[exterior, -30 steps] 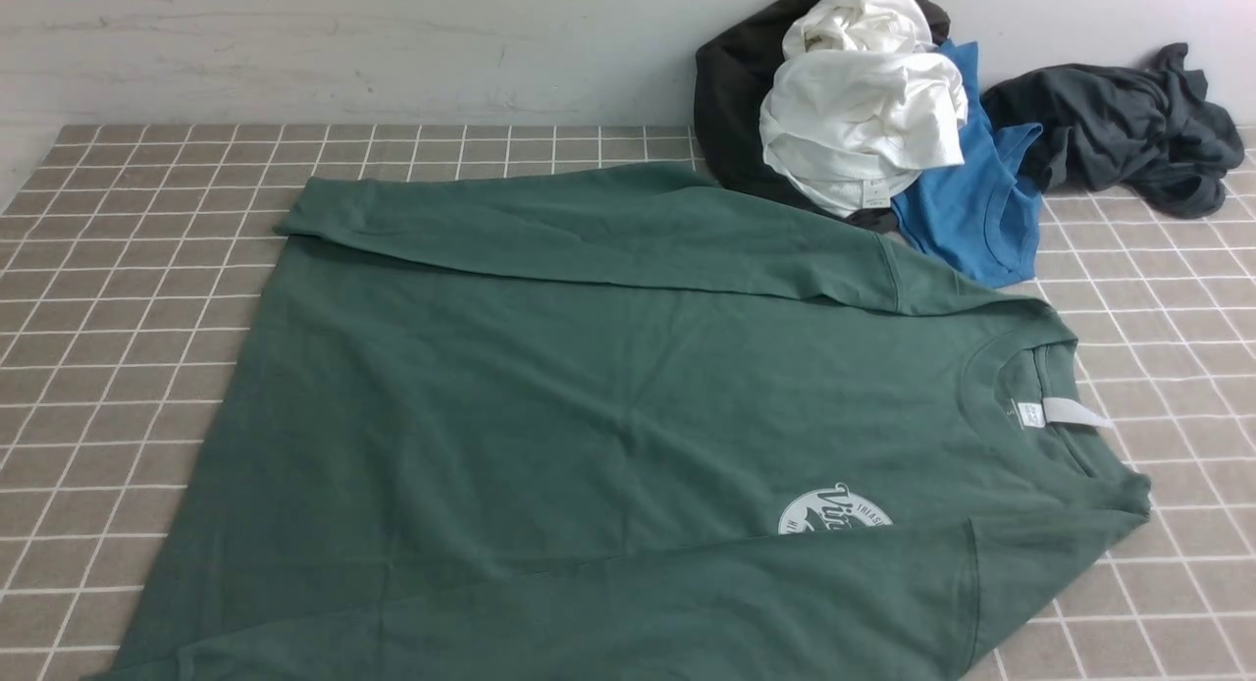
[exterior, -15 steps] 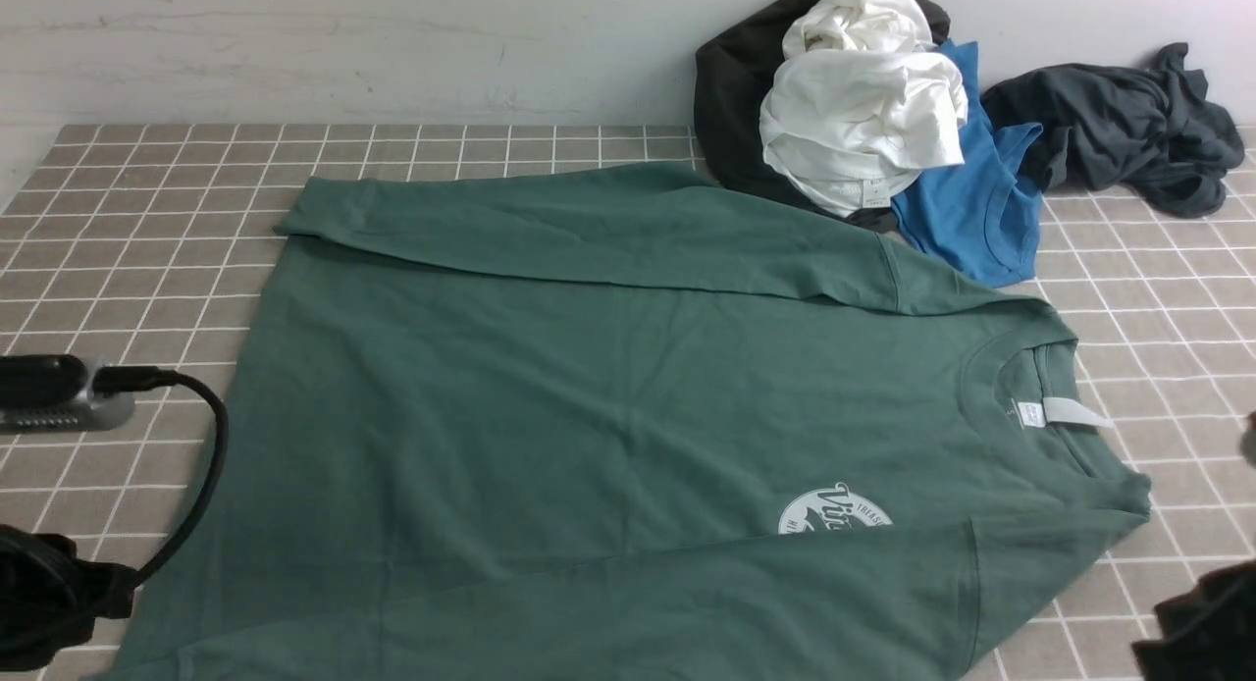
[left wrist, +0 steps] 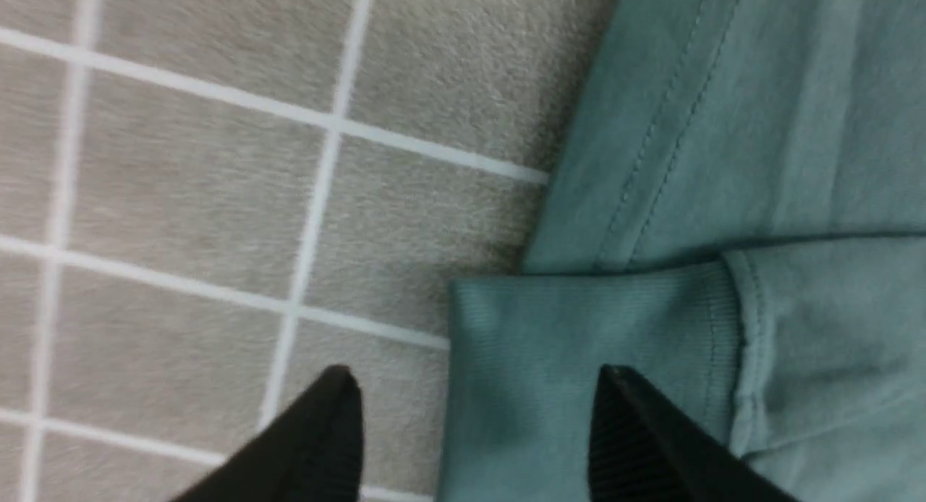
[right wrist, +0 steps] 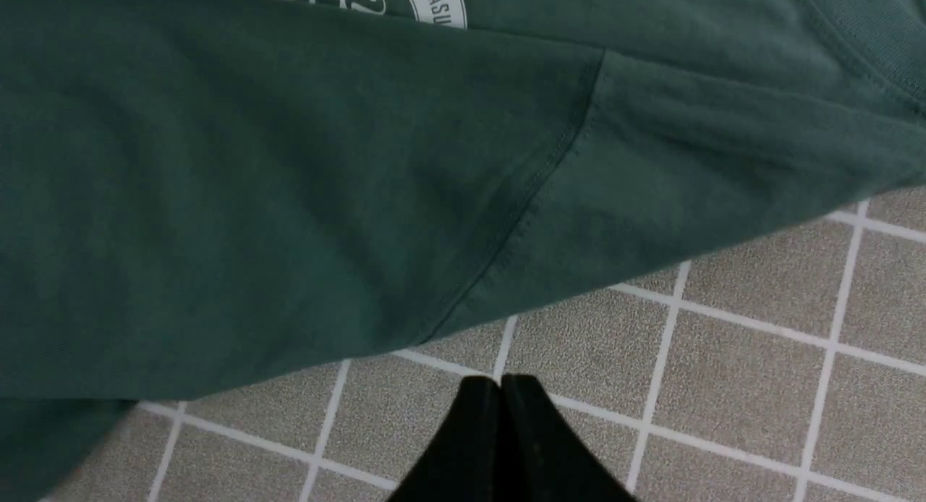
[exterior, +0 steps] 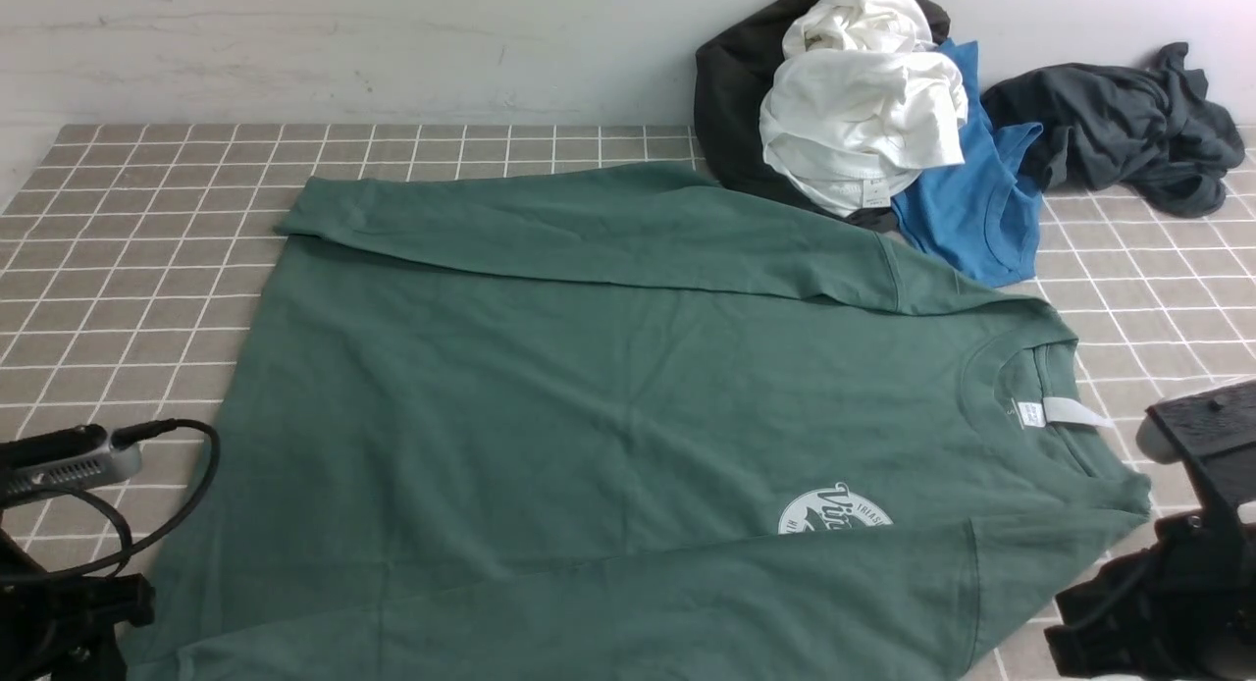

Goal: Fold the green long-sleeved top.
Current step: Use the left arm to clamp the cuff closest to it

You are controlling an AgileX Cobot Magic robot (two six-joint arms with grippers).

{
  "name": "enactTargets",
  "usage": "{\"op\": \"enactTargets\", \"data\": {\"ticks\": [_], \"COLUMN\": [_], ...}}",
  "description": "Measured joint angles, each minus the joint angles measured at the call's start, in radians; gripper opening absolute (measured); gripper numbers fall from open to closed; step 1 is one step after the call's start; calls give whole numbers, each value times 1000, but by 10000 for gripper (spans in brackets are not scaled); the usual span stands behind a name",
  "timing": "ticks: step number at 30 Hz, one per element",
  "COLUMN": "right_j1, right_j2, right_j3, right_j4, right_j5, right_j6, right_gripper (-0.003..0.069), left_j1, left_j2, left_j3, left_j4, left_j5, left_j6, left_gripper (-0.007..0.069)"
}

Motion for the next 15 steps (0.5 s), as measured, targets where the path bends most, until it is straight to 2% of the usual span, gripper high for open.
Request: {"op": "enactTargets", "data": {"ticks": [5, 6, 8, 10, 15], "right_j1": [0, 0, 0, 0, 0], "right_j2": [0, 0, 0, 0, 0], "right_j3": [0, 0, 0, 0, -3], "right_j4": [0, 0, 2, 4, 4], "right_j5": [-7, -8, -12, -15, -23], "right_j6": [0, 0, 0, 0, 0], "right_gripper": [-10, -10, -10, -10, -10], "left_j1": [1, 1, 1, -2, -56], "left_j2": [23, 23, 23, 22, -42], "left_j3": [0, 0, -3, -20, -90], "left_j4": [-46, -48, -85, -122, -191], "left_j5": [-8, -9, -10, -6, 20], "left_j6": [53, 55, 97, 140, 236], "left_gripper": [173, 155, 50, 13, -6]}}
